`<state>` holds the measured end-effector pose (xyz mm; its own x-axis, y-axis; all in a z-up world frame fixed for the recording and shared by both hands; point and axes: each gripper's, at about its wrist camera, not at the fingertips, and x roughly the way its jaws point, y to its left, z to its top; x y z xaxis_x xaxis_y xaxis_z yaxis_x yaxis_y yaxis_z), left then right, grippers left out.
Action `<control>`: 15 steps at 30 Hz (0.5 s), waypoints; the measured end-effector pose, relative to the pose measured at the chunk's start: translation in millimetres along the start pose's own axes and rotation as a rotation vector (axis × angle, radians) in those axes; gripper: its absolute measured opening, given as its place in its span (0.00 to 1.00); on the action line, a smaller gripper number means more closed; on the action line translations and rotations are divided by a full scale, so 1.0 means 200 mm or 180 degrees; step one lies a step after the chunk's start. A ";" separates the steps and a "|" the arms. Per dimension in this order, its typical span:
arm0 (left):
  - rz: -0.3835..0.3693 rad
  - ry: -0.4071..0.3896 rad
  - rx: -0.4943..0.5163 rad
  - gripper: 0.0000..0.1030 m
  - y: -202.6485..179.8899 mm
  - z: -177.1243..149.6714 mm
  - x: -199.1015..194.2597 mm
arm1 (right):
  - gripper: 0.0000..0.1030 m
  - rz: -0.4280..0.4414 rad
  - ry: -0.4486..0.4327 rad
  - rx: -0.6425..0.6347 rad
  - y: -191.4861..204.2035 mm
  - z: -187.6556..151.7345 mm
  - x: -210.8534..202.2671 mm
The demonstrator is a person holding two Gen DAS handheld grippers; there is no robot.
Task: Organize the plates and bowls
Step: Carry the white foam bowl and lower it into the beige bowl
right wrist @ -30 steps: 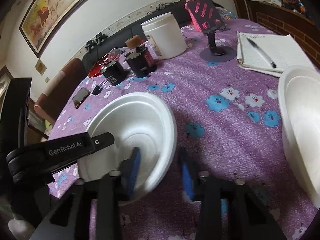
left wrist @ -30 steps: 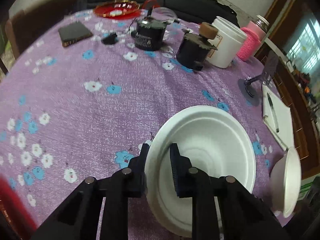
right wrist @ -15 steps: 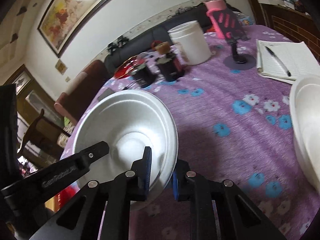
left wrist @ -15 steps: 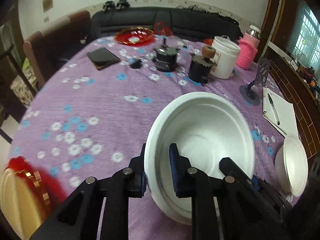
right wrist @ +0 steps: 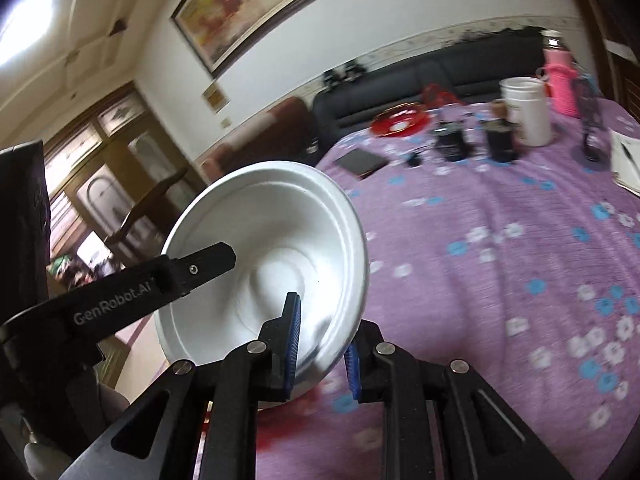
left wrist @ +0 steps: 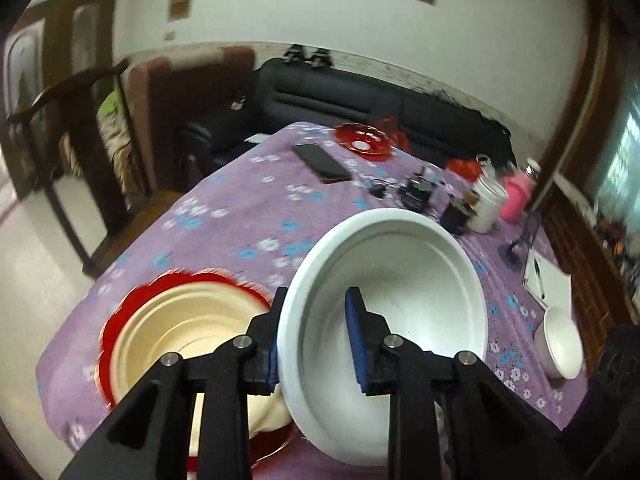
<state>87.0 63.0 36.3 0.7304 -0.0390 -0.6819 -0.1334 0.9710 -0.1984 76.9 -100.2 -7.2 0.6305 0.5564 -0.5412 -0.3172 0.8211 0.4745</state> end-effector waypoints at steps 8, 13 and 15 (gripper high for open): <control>0.0118 0.0141 -0.0356 0.25 0.34 -0.10 0.00 | 0.22 -0.0048 0.0293 -0.0227 0.24 -0.14 0.16; -0.0039 0.0268 -0.0526 0.25 0.46 -0.15 0.02 | 0.21 -0.0077 0.0403 -0.0209 0.27 -0.17 0.22; -0.0074 0.0222 -0.0535 0.25 0.47 -0.14 -0.01 | 0.21 -0.0113 0.0377 -0.0285 0.31 -0.15 0.22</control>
<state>54.2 148.6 -0.6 0.6873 -0.0829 -0.7217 -0.2314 0.9168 -0.3256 63.3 -21.4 -23.3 0.5562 0.5336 -0.6372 -0.3614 0.8457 0.3927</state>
